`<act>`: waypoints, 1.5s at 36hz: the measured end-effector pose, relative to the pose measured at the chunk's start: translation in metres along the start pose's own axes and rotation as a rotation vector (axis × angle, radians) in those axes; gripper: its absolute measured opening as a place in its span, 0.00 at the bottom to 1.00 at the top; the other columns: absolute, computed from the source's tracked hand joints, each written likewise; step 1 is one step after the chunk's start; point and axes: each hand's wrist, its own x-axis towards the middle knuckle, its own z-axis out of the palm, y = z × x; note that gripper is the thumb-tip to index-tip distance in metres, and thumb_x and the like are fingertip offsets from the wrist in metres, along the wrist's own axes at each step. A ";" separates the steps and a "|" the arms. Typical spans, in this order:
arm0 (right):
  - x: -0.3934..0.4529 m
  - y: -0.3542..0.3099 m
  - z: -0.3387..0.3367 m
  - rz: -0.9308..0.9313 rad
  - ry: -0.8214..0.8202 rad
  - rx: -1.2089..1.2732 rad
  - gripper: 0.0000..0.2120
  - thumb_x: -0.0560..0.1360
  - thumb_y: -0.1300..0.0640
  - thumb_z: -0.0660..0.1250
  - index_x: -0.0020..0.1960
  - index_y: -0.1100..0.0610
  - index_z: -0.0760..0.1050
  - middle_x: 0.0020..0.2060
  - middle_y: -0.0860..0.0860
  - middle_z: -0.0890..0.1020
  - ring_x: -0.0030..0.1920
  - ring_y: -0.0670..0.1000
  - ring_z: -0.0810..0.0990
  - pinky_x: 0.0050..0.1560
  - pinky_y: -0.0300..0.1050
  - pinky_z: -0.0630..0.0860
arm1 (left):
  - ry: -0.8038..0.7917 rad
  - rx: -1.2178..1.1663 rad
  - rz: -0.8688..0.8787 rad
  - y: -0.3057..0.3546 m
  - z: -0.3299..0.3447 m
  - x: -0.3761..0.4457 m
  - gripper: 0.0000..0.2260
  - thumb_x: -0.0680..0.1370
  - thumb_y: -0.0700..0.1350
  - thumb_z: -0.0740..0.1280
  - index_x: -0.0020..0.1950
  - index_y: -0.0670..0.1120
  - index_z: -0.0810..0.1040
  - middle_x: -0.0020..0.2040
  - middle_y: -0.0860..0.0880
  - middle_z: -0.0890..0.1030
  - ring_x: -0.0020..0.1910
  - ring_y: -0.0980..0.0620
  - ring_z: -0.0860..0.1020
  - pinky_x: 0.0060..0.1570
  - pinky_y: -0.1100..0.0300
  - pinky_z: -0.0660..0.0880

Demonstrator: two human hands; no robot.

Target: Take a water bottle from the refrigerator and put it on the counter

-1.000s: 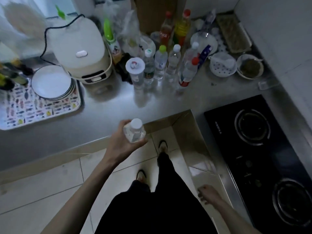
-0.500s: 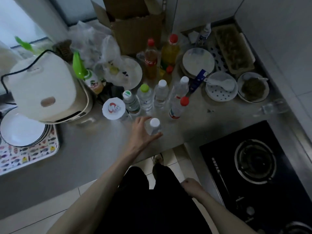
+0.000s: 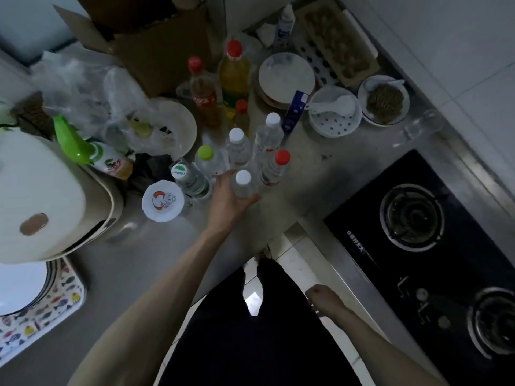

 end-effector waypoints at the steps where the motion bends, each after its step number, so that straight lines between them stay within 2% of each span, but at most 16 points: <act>1: -0.002 0.002 0.003 0.001 0.011 0.017 0.04 0.74 0.61 0.59 0.42 0.57 0.72 0.38 0.56 0.76 0.38 0.54 0.72 0.42 0.47 0.68 | -0.028 -0.019 -0.007 0.001 -0.001 -0.001 0.34 0.66 0.52 0.82 0.68 0.45 0.74 0.64 0.48 0.79 0.62 0.52 0.78 0.60 0.59 0.77; 4: -0.007 0.010 0.011 -0.001 0.048 0.064 0.03 0.74 0.60 0.59 0.42 0.56 0.71 0.38 0.55 0.76 0.38 0.54 0.71 0.43 0.46 0.66 | -0.123 -0.013 -0.111 -0.008 -0.002 -0.009 0.32 0.69 0.47 0.80 0.70 0.43 0.73 0.60 0.53 0.78 0.56 0.58 0.78 0.49 0.71 0.75; 7: -0.015 0.021 0.019 0.020 0.084 0.139 0.04 0.74 0.59 0.60 0.41 0.56 0.72 0.38 0.54 0.78 0.37 0.54 0.73 0.44 0.46 0.68 | -0.330 0.150 -0.304 -0.033 -0.005 -0.032 0.18 0.77 0.49 0.74 0.64 0.43 0.79 0.55 0.46 0.81 0.52 0.48 0.79 0.47 0.58 0.74; 10: -0.027 0.034 0.029 0.043 0.117 0.230 0.04 0.74 0.60 0.60 0.41 0.56 0.72 0.38 0.55 0.78 0.37 0.54 0.73 0.44 0.46 0.69 | -0.600 0.248 -0.283 -0.061 -0.005 -0.059 0.10 0.80 0.50 0.70 0.52 0.43 0.85 0.42 0.46 0.81 0.44 0.51 0.78 0.43 0.57 0.71; 13: -0.039 0.055 0.041 0.069 0.143 0.322 0.06 0.74 0.60 0.60 0.41 0.57 0.74 0.39 0.58 0.81 0.38 0.55 0.75 0.44 0.46 0.70 | -0.845 0.346 -0.296 -0.078 -0.003 -0.092 0.06 0.80 0.48 0.70 0.52 0.48 0.84 0.41 0.50 0.79 0.40 0.54 0.76 0.39 0.61 0.71; 16: -0.050 0.083 0.059 0.112 0.170 0.439 0.09 0.75 0.59 0.60 0.42 0.61 0.77 0.46 0.64 0.85 0.41 0.59 0.80 0.46 0.48 0.75 | -0.970 0.465 -0.307 -0.086 0.006 -0.115 0.04 0.81 0.45 0.67 0.47 0.48 0.77 0.42 0.46 0.75 0.40 0.51 0.73 0.33 0.63 0.68; 18: -0.061 0.106 0.075 0.139 0.192 0.534 0.08 0.75 0.59 0.61 0.41 0.61 0.76 0.43 0.63 0.84 0.40 0.58 0.79 0.44 0.48 0.74 | -1.039 0.601 -0.232 -0.080 0.022 -0.126 0.04 0.82 0.44 0.67 0.48 0.45 0.77 0.42 0.44 0.73 0.35 0.53 0.71 0.31 0.64 0.65; 21: -0.078 0.147 0.103 0.185 0.246 0.690 0.06 0.74 0.59 0.62 0.39 0.56 0.74 0.36 0.56 0.79 0.37 0.54 0.75 0.42 0.46 0.69 | -1.123 0.786 -0.165 -0.061 0.063 -0.146 0.08 0.83 0.44 0.64 0.48 0.43 0.78 0.45 0.39 0.76 0.35 0.52 0.74 0.37 0.58 0.69; 24: -0.094 0.198 0.145 0.273 0.296 0.934 0.09 0.76 0.57 0.63 0.42 0.61 0.78 0.42 0.59 0.84 0.41 0.56 0.80 0.44 0.47 0.72 | -1.244 0.984 -0.045 -0.036 0.118 -0.179 0.16 0.85 0.48 0.62 0.64 0.38 0.80 0.62 0.37 0.81 0.57 0.42 0.81 0.57 0.52 0.76; 29: -0.118 0.272 0.230 0.412 0.310 1.300 0.12 0.77 0.57 0.62 0.50 0.65 0.80 0.48 0.62 0.86 0.47 0.64 0.84 0.48 0.55 0.80 | -1.338 1.091 0.242 0.007 0.215 -0.272 0.09 0.83 0.52 0.63 0.45 0.51 0.76 0.47 0.49 0.79 0.44 0.49 0.78 0.49 0.55 0.76; 33: -0.128 0.317 0.304 0.501 0.244 1.501 0.10 0.78 0.61 0.63 0.48 0.67 0.79 0.43 0.63 0.86 0.36 0.57 0.79 0.37 0.46 0.73 | -1.428 1.092 0.400 0.020 0.277 -0.359 0.14 0.82 0.52 0.61 0.64 0.50 0.79 0.61 0.50 0.82 0.60 0.47 0.81 0.54 0.57 0.73; 36: -0.126 0.345 0.349 0.532 0.136 1.545 0.08 0.78 0.62 0.63 0.43 0.63 0.78 0.36 0.57 0.80 0.30 0.53 0.74 0.32 0.41 0.68 | -1.489 1.186 0.454 0.009 0.305 -0.416 0.15 0.82 0.51 0.63 0.64 0.48 0.80 0.62 0.48 0.84 0.61 0.46 0.81 0.55 0.57 0.74; 40: -0.122 0.398 0.380 0.507 0.007 1.521 0.13 0.80 0.59 0.62 0.46 0.67 0.81 0.43 0.62 0.83 0.44 0.59 0.84 0.34 0.44 0.66 | -1.527 1.407 0.500 -0.015 0.330 -0.477 0.09 0.83 0.49 0.63 0.59 0.48 0.80 0.58 0.47 0.82 0.59 0.49 0.80 0.58 0.57 0.74; 44: -0.125 0.469 0.382 0.507 0.093 1.698 0.09 0.80 0.61 0.62 0.42 0.61 0.77 0.38 0.56 0.81 0.34 0.53 0.77 0.35 0.42 0.68 | -1.490 1.565 0.491 -0.031 0.354 -0.519 0.13 0.84 0.48 0.64 0.64 0.45 0.81 0.62 0.44 0.84 0.65 0.45 0.81 0.62 0.56 0.75; 50: -0.137 0.587 0.357 0.472 0.303 1.948 0.10 0.81 0.60 0.62 0.53 0.65 0.78 0.44 0.60 0.83 0.38 0.55 0.77 0.39 0.45 0.72 | -1.346 1.584 0.435 -0.025 0.410 -0.565 0.15 0.84 0.45 0.65 0.64 0.37 0.81 0.60 0.37 0.84 0.62 0.39 0.82 0.61 0.50 0.77; 54: -0.146 0.664 0.337 0.449 0.421 2.012 0.13 0.80 0.58 0.62 0.56 0.65 0.79 0.52 0.62 0.85 0.40 0.54 0.78 0.42 0.47 0.74 | -1.283 1.651 0.462 -0.013 0.456 -0.603 0.09 0.86 0.41 0.62 0.49 0.38 0.78 0.46 0.38 0.80 0.42 0.45 0.78 0.37 0.57 0.69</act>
